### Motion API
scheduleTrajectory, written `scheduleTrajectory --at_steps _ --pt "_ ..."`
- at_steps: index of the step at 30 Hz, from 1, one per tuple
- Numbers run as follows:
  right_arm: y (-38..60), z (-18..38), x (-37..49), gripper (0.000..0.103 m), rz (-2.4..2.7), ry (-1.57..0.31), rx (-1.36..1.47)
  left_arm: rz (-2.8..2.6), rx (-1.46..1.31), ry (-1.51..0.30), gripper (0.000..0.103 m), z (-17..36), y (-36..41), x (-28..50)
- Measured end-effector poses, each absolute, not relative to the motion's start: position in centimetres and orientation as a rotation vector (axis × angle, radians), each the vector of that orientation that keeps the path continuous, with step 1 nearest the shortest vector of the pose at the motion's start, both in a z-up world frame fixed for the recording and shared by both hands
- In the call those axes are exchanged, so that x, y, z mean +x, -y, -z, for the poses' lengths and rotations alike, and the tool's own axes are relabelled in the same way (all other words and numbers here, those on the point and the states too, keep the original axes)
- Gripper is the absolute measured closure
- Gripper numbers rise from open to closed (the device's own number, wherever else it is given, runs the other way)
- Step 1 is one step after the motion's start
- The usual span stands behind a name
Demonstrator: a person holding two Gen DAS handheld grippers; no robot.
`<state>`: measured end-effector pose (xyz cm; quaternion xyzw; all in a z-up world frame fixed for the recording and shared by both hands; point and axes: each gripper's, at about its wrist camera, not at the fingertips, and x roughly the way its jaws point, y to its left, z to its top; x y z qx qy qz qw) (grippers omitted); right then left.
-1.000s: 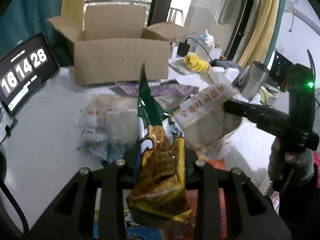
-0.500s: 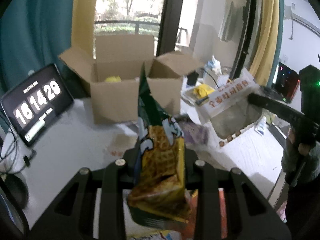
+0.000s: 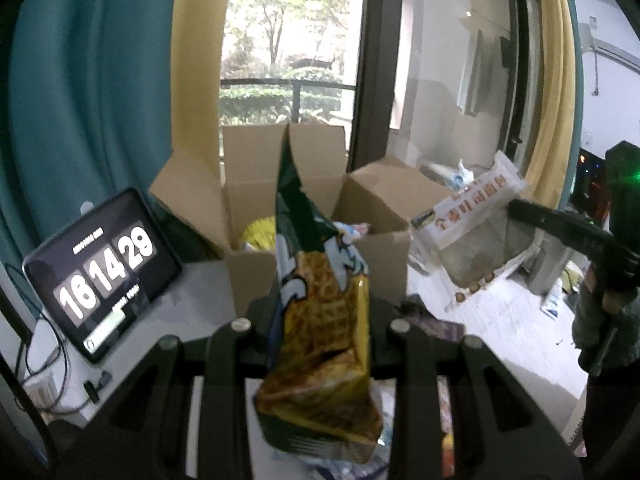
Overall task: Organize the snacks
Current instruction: 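Lift both bags into the cardboard box and open both grippers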
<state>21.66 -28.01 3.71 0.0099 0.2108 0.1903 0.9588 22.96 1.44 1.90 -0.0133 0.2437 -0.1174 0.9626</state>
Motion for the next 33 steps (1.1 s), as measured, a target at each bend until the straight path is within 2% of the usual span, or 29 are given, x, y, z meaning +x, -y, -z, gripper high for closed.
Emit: scheduleTrajectory --at_steps 20,33 --pt "26.4 -6.2 31.9 0.082 -0.375 -0.356 -0.001 0.174 0.018 -0.386 0.071 -5.3 -2.8 33.8" --pt "23.6 -6.1 39.9 0.082 -0.369 -0.368 0.001 0.161 -0.010 -0.452 0.071 -2.9 -3.2 43.3"
